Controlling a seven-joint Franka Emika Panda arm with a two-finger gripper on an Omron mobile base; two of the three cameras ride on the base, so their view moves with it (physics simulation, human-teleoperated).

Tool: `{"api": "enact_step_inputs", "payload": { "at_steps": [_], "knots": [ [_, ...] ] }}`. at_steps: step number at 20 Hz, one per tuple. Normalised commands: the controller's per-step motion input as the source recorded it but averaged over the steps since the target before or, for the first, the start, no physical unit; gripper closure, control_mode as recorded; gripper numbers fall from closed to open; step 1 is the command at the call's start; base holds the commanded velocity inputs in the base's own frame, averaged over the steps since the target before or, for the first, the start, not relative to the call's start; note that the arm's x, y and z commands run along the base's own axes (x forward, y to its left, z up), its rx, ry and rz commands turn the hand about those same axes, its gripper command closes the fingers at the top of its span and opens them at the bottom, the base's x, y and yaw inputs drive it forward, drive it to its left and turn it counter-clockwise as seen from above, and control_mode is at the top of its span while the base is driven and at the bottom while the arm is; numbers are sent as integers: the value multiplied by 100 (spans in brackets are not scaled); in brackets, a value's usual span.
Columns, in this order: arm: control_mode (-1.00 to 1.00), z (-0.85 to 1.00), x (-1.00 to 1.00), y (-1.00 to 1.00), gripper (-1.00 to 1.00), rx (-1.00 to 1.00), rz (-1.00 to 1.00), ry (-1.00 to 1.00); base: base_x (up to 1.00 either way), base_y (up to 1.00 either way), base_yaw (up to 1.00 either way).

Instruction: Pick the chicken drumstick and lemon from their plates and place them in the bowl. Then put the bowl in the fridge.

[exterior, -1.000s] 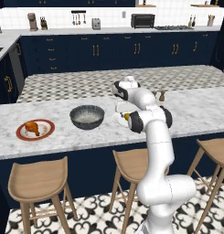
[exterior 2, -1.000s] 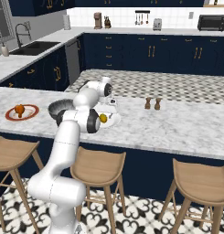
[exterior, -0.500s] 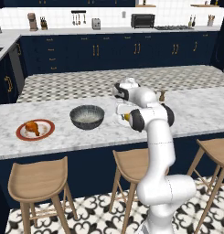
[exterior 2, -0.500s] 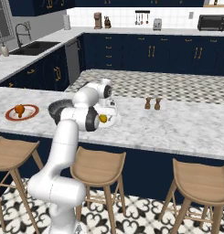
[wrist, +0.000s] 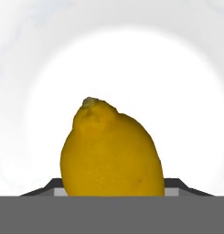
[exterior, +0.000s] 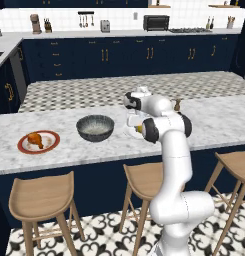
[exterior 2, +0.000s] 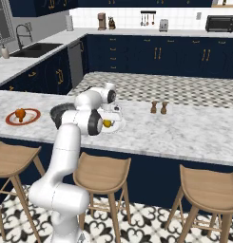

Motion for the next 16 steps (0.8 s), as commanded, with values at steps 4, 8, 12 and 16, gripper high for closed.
{"api": "enact_step_inputs", "payload": {
  "at_steps": [4,8,12,16],
  "knots": [
    [-100,22,-16,1,100,0,1,0,0,0,0],
    [-100,89,-59,37,100,0,0,0,0,0,0],
    [-100,77,-46,65,100,0,0,0,0,0,0],
    [-100,17,-12,98,100,0,0,0,0,0,0]
  ]
}}
